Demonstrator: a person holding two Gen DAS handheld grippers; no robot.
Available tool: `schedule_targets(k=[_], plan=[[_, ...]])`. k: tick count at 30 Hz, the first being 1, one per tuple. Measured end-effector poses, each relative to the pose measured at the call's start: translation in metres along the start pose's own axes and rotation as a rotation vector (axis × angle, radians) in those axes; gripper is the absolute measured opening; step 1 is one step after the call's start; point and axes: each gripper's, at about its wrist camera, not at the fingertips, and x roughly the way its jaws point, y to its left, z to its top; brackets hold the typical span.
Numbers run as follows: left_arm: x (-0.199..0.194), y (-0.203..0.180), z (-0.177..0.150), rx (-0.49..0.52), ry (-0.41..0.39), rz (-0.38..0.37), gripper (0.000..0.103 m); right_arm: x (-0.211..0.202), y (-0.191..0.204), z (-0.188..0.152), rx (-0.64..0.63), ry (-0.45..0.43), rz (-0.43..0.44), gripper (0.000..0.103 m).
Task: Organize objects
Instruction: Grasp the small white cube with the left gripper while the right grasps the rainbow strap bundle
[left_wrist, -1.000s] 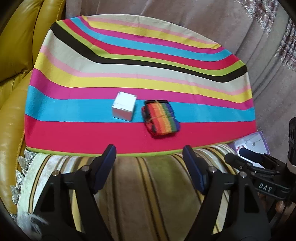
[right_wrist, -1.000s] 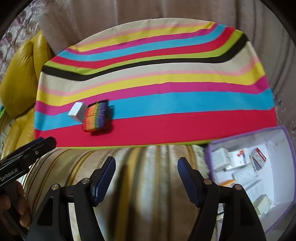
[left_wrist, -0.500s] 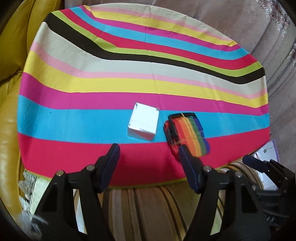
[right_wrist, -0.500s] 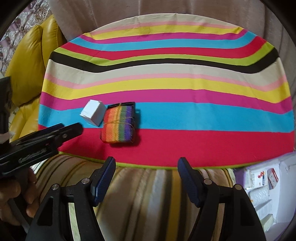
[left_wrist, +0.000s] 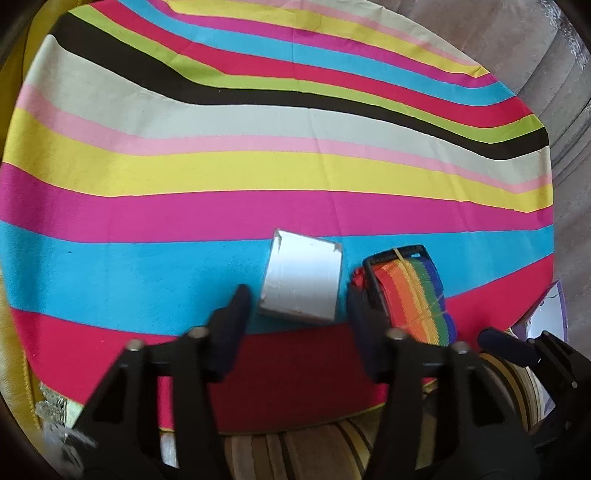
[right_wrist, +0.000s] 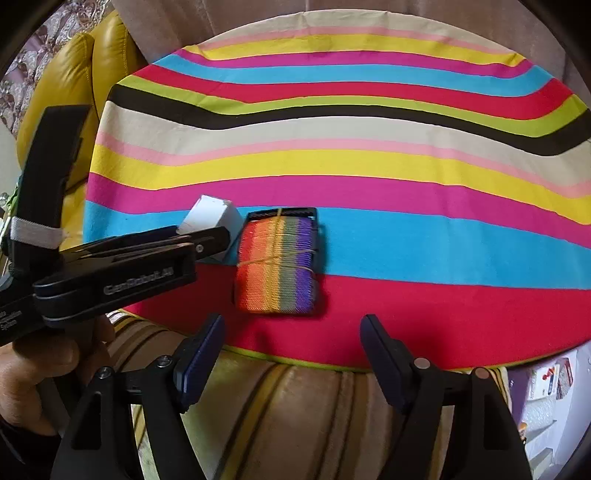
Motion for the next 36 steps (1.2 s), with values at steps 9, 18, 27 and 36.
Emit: schedule_targets(k=[9,18,27,36], plan=[[-0.006,0.022,-0.003,-0.113,-0.06,0.008,0.047,0.018,0.014,0.016,-0.032,0.012,-0.003,0.077],[-0.007,0.025,-0.007,-0.136,-0.073,-0.002,0.047,0.038,0.019,0.033,-0.031,0.014,-0.054,0.077],[-0.007,0.026,-0.009,-0.132,-0.083,0.002,0.047,0.047,0.022,0.034,-0.051,0.035,-0.073,0.061],[-0.023,0.018,-0.014,-0.12,-0.122,0.01,0.047,0.039,0.022,0.027,-0.052,-0.002,-0.099,0.061]])
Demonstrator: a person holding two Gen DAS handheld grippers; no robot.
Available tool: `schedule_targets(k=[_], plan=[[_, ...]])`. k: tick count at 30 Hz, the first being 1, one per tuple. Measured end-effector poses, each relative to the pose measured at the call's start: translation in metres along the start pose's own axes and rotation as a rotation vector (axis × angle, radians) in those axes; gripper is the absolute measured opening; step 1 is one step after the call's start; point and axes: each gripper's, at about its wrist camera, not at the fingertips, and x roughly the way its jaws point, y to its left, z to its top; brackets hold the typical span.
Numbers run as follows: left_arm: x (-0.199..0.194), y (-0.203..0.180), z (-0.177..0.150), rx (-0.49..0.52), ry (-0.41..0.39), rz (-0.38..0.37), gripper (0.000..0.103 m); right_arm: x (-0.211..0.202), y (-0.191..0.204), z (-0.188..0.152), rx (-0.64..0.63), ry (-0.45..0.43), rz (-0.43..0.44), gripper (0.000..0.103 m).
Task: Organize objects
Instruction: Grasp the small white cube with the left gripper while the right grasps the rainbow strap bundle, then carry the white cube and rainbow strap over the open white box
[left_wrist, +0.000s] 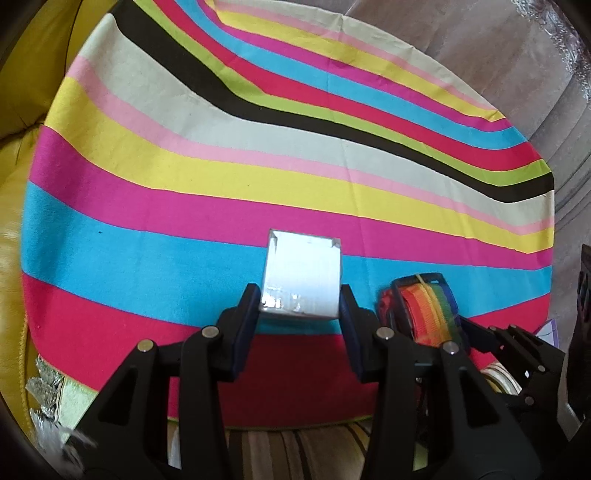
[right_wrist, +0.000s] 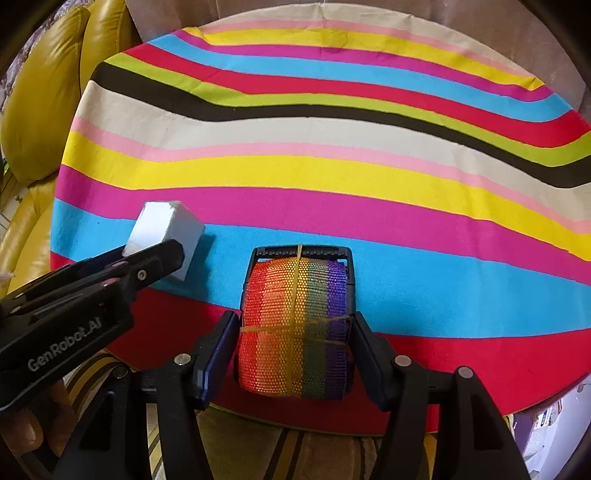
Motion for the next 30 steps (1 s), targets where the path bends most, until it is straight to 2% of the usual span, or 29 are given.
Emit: schedule_targets(k=[11,24,30], plan=[[-0.032,-0.018,-0.017,0.003,-0.033,-0.037,0.047,-0.032,-0.008,-0.013,0.025,-0.066,-0.027,0.061],[-0.057,-0.066,-0.043,0.087,-0.047,-0.088,0.047,-0.081,-0.038,-0.051,0.098,-0.133,-0.048,0.061],[-0.063,-0.101,-0.056,0.16,-0.037,-0.142,0.047,-0.104,-0.062,-0.076,0.15,-0.146,-0.079,0.061]])
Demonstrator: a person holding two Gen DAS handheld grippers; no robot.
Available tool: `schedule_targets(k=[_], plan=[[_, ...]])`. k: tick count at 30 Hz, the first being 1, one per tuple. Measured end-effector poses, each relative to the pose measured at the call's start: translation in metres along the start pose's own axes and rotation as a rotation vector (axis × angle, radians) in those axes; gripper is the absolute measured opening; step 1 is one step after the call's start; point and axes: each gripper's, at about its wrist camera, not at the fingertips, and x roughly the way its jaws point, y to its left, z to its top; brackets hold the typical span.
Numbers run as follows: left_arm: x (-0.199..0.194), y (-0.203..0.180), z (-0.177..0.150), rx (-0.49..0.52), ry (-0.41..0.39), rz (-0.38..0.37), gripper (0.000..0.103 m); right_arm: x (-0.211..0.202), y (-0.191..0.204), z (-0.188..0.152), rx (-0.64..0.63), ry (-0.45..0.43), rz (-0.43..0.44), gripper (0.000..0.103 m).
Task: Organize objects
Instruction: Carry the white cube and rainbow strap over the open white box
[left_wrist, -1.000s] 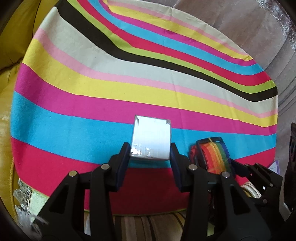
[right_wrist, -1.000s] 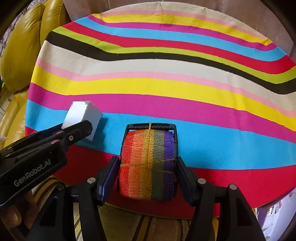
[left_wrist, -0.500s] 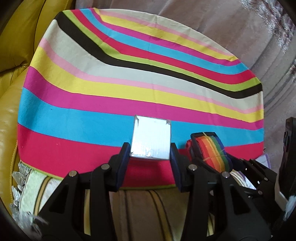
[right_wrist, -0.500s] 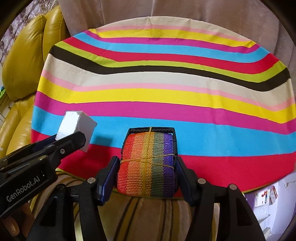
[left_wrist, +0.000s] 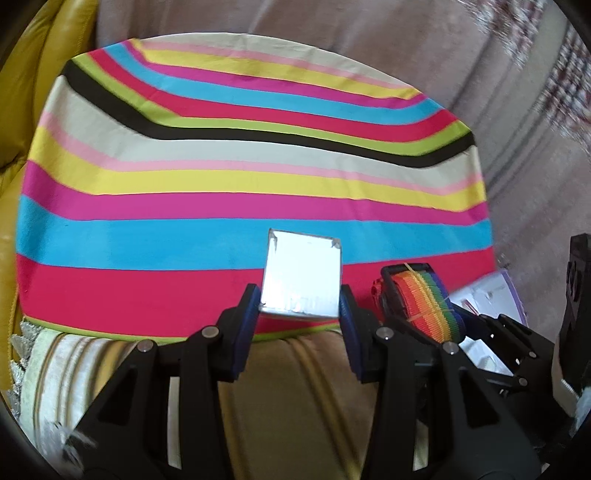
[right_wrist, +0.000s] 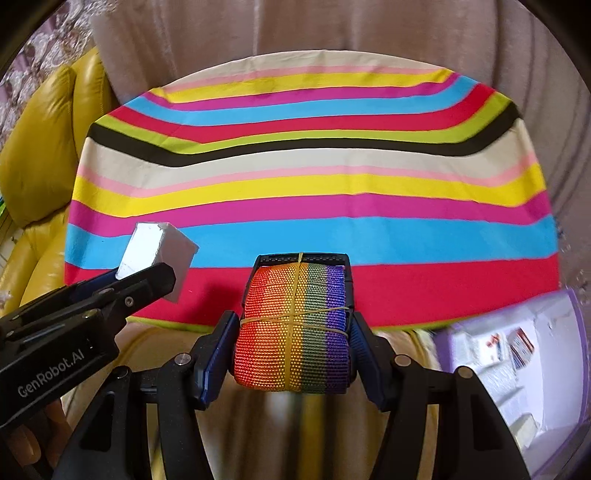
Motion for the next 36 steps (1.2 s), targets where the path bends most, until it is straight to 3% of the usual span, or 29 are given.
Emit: schedule_targets(k=[24,36], plan=[[0.017,-0.153,-0.033,0.324,0.116,-0.244,0.047,-0.076,-0.139,-0.07,0.265,-0.024,-0.199,0.061],[0.037,-0.212,-0.052,0.436,0.2,-0.31,0.047,-0.095,-0.205,-0.105,0.413,-0.025,-0.325,0.061]])
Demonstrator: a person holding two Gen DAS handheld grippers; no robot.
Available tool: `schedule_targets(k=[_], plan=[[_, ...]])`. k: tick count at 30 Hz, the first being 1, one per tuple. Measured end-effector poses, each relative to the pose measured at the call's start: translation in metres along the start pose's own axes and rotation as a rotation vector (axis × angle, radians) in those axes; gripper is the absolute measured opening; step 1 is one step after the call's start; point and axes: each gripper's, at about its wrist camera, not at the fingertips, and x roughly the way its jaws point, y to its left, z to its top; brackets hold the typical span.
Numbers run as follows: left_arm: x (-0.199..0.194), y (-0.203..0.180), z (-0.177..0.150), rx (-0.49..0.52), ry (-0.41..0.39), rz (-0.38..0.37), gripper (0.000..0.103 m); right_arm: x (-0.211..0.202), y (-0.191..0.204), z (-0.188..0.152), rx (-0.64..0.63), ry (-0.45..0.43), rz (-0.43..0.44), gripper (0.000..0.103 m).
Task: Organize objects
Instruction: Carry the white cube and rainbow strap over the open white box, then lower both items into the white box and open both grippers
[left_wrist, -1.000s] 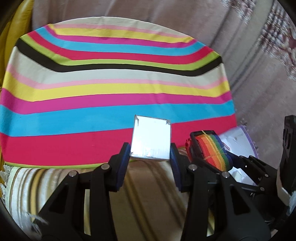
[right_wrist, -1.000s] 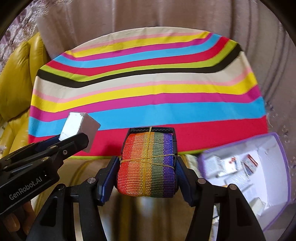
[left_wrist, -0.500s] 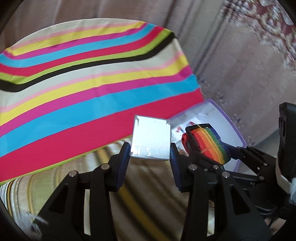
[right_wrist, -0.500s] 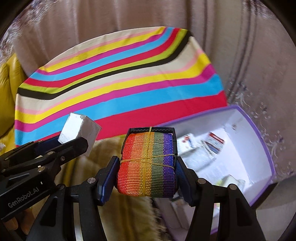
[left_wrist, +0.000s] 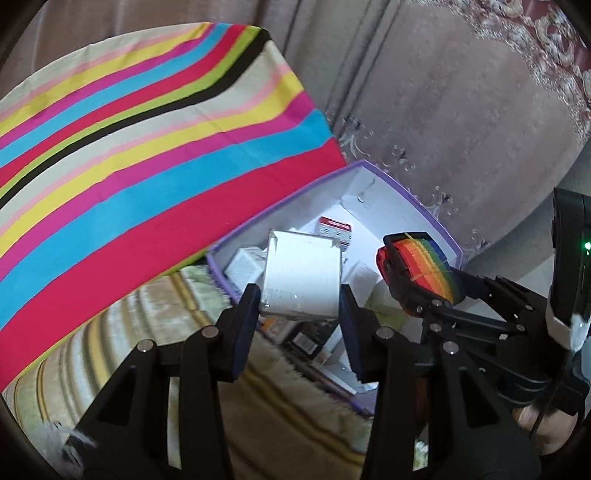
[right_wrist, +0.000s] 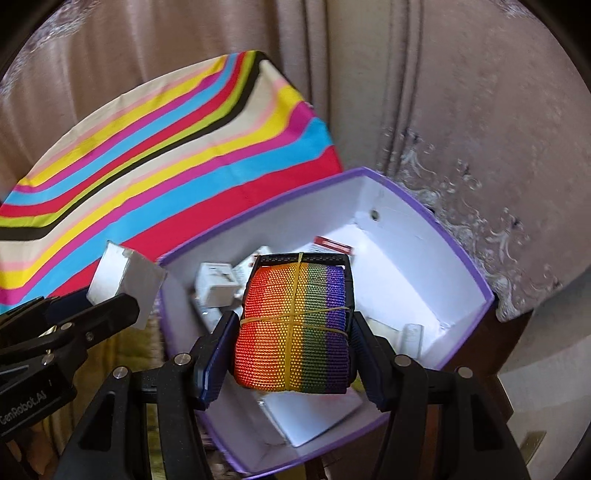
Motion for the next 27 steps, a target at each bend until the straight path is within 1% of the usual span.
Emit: schedule_targets(k=[5,12,14,15,16,18,20,21,22,25,27], plan=[[0.014,-0.013,0.007,0.016,0.023,-0.014,0.047,0.001,-0.019,0.0,0.036,-0.004,-0.028,0.061],[0.032,-0.029,0.019,0.036,0.05,-0.057,0.047,0.005,-0.047,0.006,0.085,-0.015,-0.07,0.061],[0.035,-0.033,0.021,0.036,0.053,-0.069,0.054,0.007,-0.054,0.007,0.096,-0.012,-0.082,0.061],[0.036,-0.034,0.022,0.04,0.053,-0.069,0.061,0.008,-0.055,0.008,0.099,-0.011,-0.084,0.061],[0.036,-0.036,0.022,0.043,0.052,-0.07,0.065,0.008,-0.058,0.008,0.104,-0.01,-0.085,0.061],[0.033,-0.036,0.02,0.048,0.045,-0.074,0.068,0.008,-0.061,0.009,0.113,-0.016,-0.087,0.062],[0.028,-0.035,0.019,0.044,0.042,-0.06,0.077,0.006,-0.062,0.01,0.117,-0.019,-0.086,0.062],[0.027,-0.035,0.017,0.043,0.048,-0.053,0.084,0.004,-0.061,0.01,0.114,-0.021,-0.086,0.063],[0.027,-0.035,0.015,0.043,0.057,-0.048,0.087,0.003,-0.06,0.01,0.112,-0.02,-0.088,0.063],[0.027,-0.032,0.006,0.03,0.11,-0.043,0.09,-0.004,-0.059,0.006,0.113,-0.022,-0.082,0.064],[0.022,-0.032,-0.002,0.038,0.12,-0.05,0.091,-0.01,-0.058,0.002,0.115,-0.024,-0.082,0.065]])
